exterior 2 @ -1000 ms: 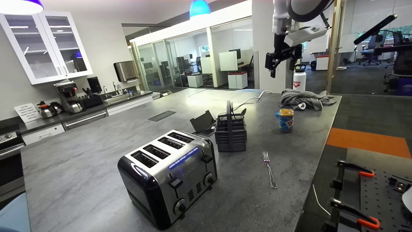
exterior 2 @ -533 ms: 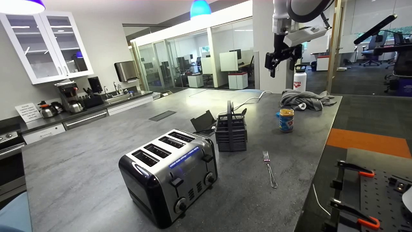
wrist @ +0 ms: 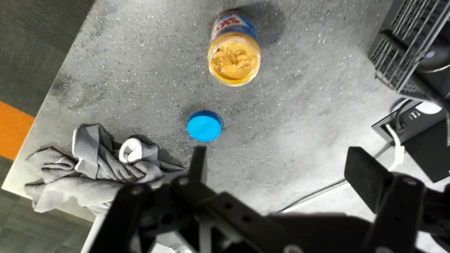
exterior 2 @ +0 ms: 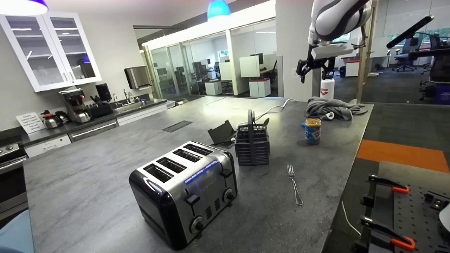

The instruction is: Pick up the lid and close it on the jar

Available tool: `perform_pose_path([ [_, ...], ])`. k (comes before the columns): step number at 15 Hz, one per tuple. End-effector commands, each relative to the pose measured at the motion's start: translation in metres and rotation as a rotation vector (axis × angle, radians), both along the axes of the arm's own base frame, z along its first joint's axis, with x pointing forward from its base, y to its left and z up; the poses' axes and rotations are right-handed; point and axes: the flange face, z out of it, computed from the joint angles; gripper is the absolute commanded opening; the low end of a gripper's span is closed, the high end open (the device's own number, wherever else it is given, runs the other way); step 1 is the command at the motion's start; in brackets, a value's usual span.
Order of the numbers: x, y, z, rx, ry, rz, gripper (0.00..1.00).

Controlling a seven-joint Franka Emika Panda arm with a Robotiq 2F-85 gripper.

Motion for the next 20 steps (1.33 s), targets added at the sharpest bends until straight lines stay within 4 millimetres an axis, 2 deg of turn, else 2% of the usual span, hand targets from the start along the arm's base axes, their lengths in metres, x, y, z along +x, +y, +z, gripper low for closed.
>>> perform_pose_path([
  [1, 0.024, -0.063, -0.032, 0.032, -0.041, -0.102, 1.0],
  [6, 0.05, -0.135, -0.088, 0.086, -0.01, -0.224, 1.0],
  [12, 0.077, -0.203, -0.144, 0.082, 0.077, -0.321, 1.0],
  [13, 0.064, -0.184, -0.138, 0.075, 0.051, -0.298, 1.0],
  [15, 0.067, -0.189, -0.15, 0.07, 0.066, -0.299, 1.0],
  [20, 0.07, -0.192, -0.15, 0.041, 0.039, -0.329, 1.0],
])
